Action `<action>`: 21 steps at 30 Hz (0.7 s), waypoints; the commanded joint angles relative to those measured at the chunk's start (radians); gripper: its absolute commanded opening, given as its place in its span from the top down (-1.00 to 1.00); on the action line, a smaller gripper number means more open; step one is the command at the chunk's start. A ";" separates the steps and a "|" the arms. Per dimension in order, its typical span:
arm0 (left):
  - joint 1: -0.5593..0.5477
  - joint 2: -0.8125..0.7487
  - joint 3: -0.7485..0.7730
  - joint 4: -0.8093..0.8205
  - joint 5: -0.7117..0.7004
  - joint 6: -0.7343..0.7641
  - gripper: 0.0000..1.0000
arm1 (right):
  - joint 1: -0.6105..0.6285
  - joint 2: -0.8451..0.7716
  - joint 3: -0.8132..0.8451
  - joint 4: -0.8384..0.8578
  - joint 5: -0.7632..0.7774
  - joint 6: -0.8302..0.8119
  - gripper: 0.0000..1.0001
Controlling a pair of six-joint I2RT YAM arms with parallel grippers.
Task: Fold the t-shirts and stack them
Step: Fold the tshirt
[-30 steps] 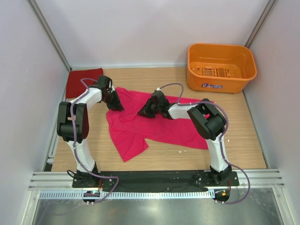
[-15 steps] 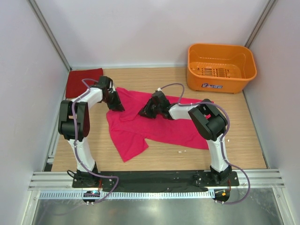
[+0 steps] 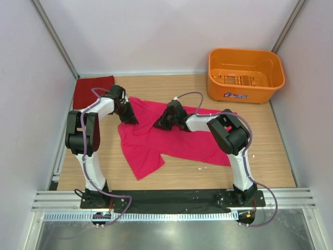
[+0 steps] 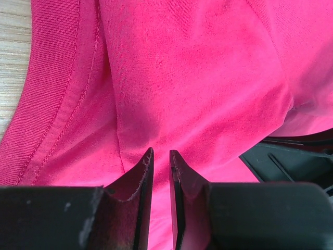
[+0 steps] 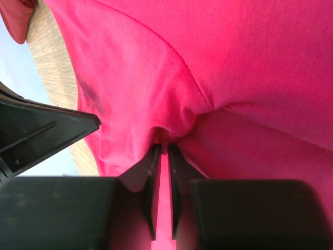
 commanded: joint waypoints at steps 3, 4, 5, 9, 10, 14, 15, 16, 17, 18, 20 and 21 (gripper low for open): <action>-0.005 0.000 0.027 0.017 0.015 0.019 0.63 | 0.002 0.001 0.045 -0.033 0.019 -0.001 0.91; -0.005 0.000 0.027 0.017 0.015 0.019 0.63 | 0.002 -0.003 0.046 -0.039 0.016 -0.004 0.94; -0.005 -0.003 0.028 0.017 0.013 0.019 0.63 | 0.002 -0.010 0.048 -0.045 0.013 -0.006 0.97; -0.005 0.000 0.036 0.016 0.018 0.016 0.63 | 0.002 -0.052 0.086 -0.154 0.016 -0.064 0.97; -0.007 0.002 0.038 0.016 0.018 0.016 0.63 | 0.002 -0.068 0.115 -0.175 0.014 -0.100 0.98; -0.008 0.034 0.038 0.016 0.006 0.005 0.64 | -0.004 -0.085 0.175 -0.314 -0.004 -0.147 0.97; -0.010 0.045 0.036 0.016 -0.006 0.005 0.65 | -0.006 -0.082 0.182 -0.352 -0.022 -0.151 0.98; -0.010 0.049 0.036 0.014 -0.013 0.004 0.67 | -0.010 -0.080 0.198 -0.367 -0.036 -0.157 0.97; -0.010 0.055 0.036 0.013 -0.020 0.004 0.67 | -0.012 -0.079 0.204 -0.384 -0.047 -0.170 0.98; -0.010 0.066 0.036 0.013 -0.026 0.002 0.67 | -0.014 -0.080 0.209 -0.407 -0.065 -0.171 0.97; -0.010 0.075 0.038 0.011 -0.029 0.002 0.68 | -0.021 -0.082 0.207 -0.424 -0.082 -0.176 0.98; -0.010 0.080 0.038 0.011 -0.034 0.002 0.68 | -0.021 -0.086 0.203 -0.438 -0.094 -0.179 0.98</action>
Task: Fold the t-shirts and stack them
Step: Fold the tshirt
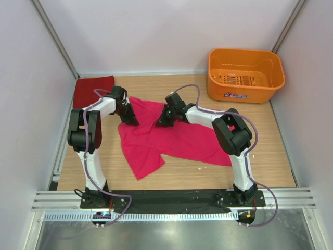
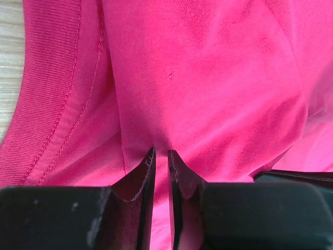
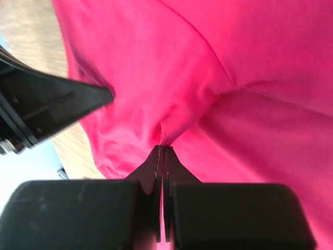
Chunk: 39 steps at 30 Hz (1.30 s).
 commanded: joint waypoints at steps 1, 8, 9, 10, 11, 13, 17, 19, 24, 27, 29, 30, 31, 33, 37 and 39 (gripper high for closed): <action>-0.004 0.034 0.023 0.012 -0.031 0.007 0.68 | -0.011 -0.061 0.021 -0.095 -0.054 -0.044 0.98; -0.004 0.048 0.027 0.006 -0.039 0.009 0.70 | -0.045 -0.080 0.003 -0.130 -0.092 -0.091 0.98; -0.004 0.046 0.027 0.006 -0.040 0.009 0.70 | -0.054 -0.081 0.003 -0.135 -0.095 -0.097 0.98; -0.004 0.046 0.027 0.006 -0.040 0.009 0.70 | -0.059 -0.084 0.003 -0.136 -0.100 -0.108 0.98; -0.004 0.049 0.029 0.004 -0.045 0.010 0.70 | -0.068 -0.085 0.001 -0.136 -0.109 -0.111 0.98; -0.004 0.052 0.035 -0.002 -0.045 0.013 0.70 | -0.076 -0.081 0.001 -0.135 -0.120 -0.121 0.97; -0.005 0.051 0.044 -0.019 -0.049 0.023 0.69 | -0.090 -0.059 0.008 -0.141 -0.172 -0.148 0.95; -0.005 0.032 0.053 -0.033 -0.057 0.023 0.64 | -0.091 -0.051 0.017 -0.159 -0.213 -0.168 0.79; -0.007 -0.092 0.067 -0.091 -0.091 0.001 0.29 | -0.106 -0.153 0.029 -0.345 -0.162 -0.339 0.27; -0.011 -0.188 0.067 -0.106 -0.099 -0.014 0.18 | -0.142 -0.274 -0.003 -0.486 -0.036 -0.445 0.08; -0.026 -0.212 0.066 -0.100 -0.111 -0.028 0.11 | -0.189 -0.345 -0.041 -0.552 0.039 -0.475 -0.03; -0.034 -0.210 0.058 -0.084 -0.108 -0.033 0.07 | -0.203 -0.374 -0.081 -0.570 0.074 -0.487 -0.07; -0.042 -0.201 0.052 -0.065 -0.103 -0.051 0.06 | -0.215 -0.444 -0.100 -0.587 0.105 -0.513 -0.11; -0.057 -0.134 0.044 -0.004 -0.099 -0.074 0.13 | -0.241 -0.506 -0.155 -0.624 0.216 -0.538 -0.25; -0.079 -0.031 0.058 0.091 -0.146 -0.123 0.18 | -0.271 -0.630 -0.218 -0.663 0.361 -0.547 -0.48; -0.089 0.021 0.075 0.124 -0.200 -0.126 0.17 | -0.280 -0.695 -0.256 -0.664 0.397 -0.542 -0.62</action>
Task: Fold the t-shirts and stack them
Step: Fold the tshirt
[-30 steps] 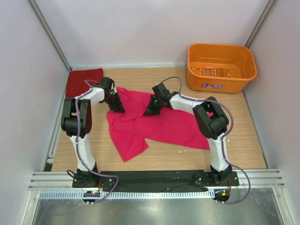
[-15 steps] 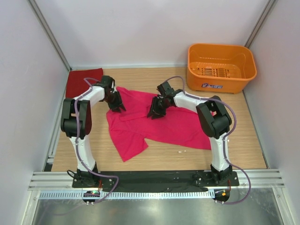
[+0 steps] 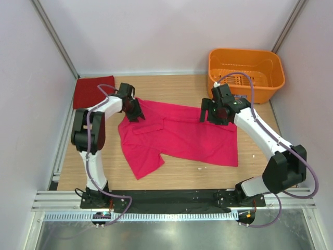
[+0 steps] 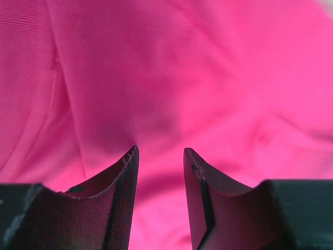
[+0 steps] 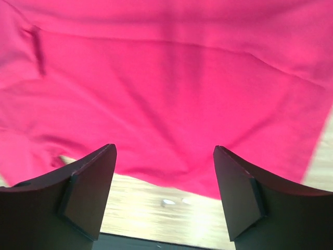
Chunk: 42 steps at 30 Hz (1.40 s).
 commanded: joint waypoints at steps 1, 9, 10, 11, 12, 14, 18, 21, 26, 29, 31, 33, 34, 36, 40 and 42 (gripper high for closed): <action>-0.011 0.078 0.055 0.082 -0.089 -0.043 0.18 | -0.009 -0.062 -0.062 -0.062 0.135 -0.035 -0.64; 0.033 0.207 0.175 -0.072 -0.248 -0.017 0.24 | -0.069 -0.132 -0.120 -0.086 0.141 -0.016 -0.68; 0.041 0.204 0.177 -0.073 -0.251 -0.009 0.24 | -0.073 -0.129 -0.125 -0.085 0.141 -0.009 -0.68; 0.050 0.199 0.183 -0.085 -0.255 0.000 0.24 | -0.087 -0.123 -0.134 -0.088 0.138 -0.004 -0.69; 0.053 0.191 0.187 -0.096 -0.263 0.009 0.24 | -0.093 -0.118 -0.142 -0.086 0.137 0.005 -0.68; 0.056 0.150 0.181 -0.112 -0.306 0.045 0.18 | -0.109 -0.104 -0.159 -0.074 0.105 0.021 -0.68; 0.058 0.056 0.126 -0.122 -0.310 0.074 0.07 | -0.133 -0.092 -0.220 -0.045 0.031 0.040 -0.68; 0.059 -0.045 0.083 -0.145 -0.321 0.065 0.05 | -0.138 -0.086 -0.248 -0.027 -0.004 0.053 -0.69; 0.059 -0.285 -0.047 -0.197 -0.360 0.023 -0.14 | -0.142 -0.089 -0.294 -0.004 -0.076 0.111 -0.71; 0.059 -0.456 -0.105 -0.256 -0.404 0.023 -0.39 | -0.152 -0.113 -0.354 0.033 -0.130 0.154 -0.67; 0.064 -0.549 -0.145 -0.306 -0.384 0.028 -0.38 | -0.152 -0.150 -0.400 0.044 -0.147 0.186 -0.50; 0.084 -0.591 -0.221 -0.345 -0.351 0.025 -0.23 | -0.155 -0.173 -0.442 0.056 -0.148 0.205 -0.35; 0.094 -0.635 -0.260 -0.360 -0.293 0.005 -0.16 | -0.156 -0.197 -0.455 0.058 -0.147 0.223 -0.29; 0.125 -0.689 -0.394 -0.346 -0.236 -0.015 0.05 | -0.158 -0.224 -0.495 0.069 -0.141 0.238 -0.21; 0.137 -0.826 -0.576 -0.328 -0.214 -0.079 0.10 | -0.167 -0.280 -0.553 0.090 -0.145 0.289 -0.18; 0.139 -0.867 -0.613 -0.313 -0.211 -0.124 0.01 | -0.172 -0.302 -0.571 0.095 -0.158 0.303 -0.18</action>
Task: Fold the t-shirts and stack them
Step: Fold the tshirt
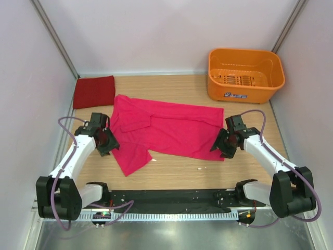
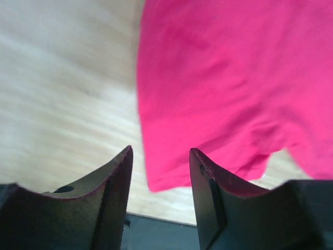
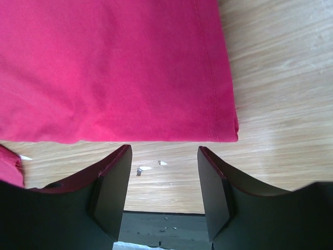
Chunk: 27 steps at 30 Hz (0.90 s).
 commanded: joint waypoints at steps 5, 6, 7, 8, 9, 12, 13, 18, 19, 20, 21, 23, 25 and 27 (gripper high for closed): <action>0.025 -0.031 -0.079 0.078 -0.008 -0.094 -0.11 | -0.018 -0.075 -0.026 0.010 -0.007 0.045 -0.19; 0.030 0.005 -0.093 0.095 0.016 -0.103 -0.08 | -0.020 -0.084 -0.027 0.007 -0.003 0.045 -0.19; 0.039 0.022 -0.105 0.136 0.030 -0.110 -0.04 | -0.023 -0.087 -0.027 0.009 -0.001 0.046 -0.19; 0.042 0.037 -0.134 0.157 0.044 -0.117 0.05 | -0.021 -0.089 -0.026 0.007 0.000 0.046 -0.19; 0.042 0.072 -0.144 0.175 0.071 -0.129 0.09 | -0.024 -0.086 -0.023 0.006 -0.001 0.046 -0.19; 0.042 0.101 -0.170 0.215 0.073 -0.143 0.20 | -0.034 -0.084 -0.007 0.004 -0.001 0.048 -0.19; 0.042 0.108 -0.171 0.214 0.058 -0.143 0.21 | -0.034 -0.082 -0.003 0.004 0.003 0.046 -0.19; 0.044 0.117 -0.190 0.209 0.023 -0.157 0.23 | -0.035 -0.081 0.000 0.009 0.019 0.054 -0.19; 0.044 0.132 -0.194 0.207 0.021 -0.163 0.24 | -0.035 -0.087 -0.001 0.010 0.029 0.059 -0.19; 0.044 0.140 -0.201 0.207 0.027 -0.169 0.24 | -0.035 -0.089 -0.004 0.010 0.034 0.060 -0.19; 0.044 0.146 -0.207 0.210 0.024 -0.173 0.25 | -0.037 -0.090 -0.007 0.009 0.039 0.062 -0.19; 0.045 0.160 -0.228 0.221 0.009 -0.182 0.28 | -0.035 -0.093 -0.009 0.001 0.051 0.066 -0.19; 0.052 0.172 -0.237 0.226 0.007 -0.180 0.31 | -0.038 -0.096 -0.016 -0.005 0.060 0.079 -0.19; 0.061 0.187 -0.241 0.221 0.009 -0.180 0.42 | -0.043 -0.102 -0.030 -0.011 0.068 0.102 -0.18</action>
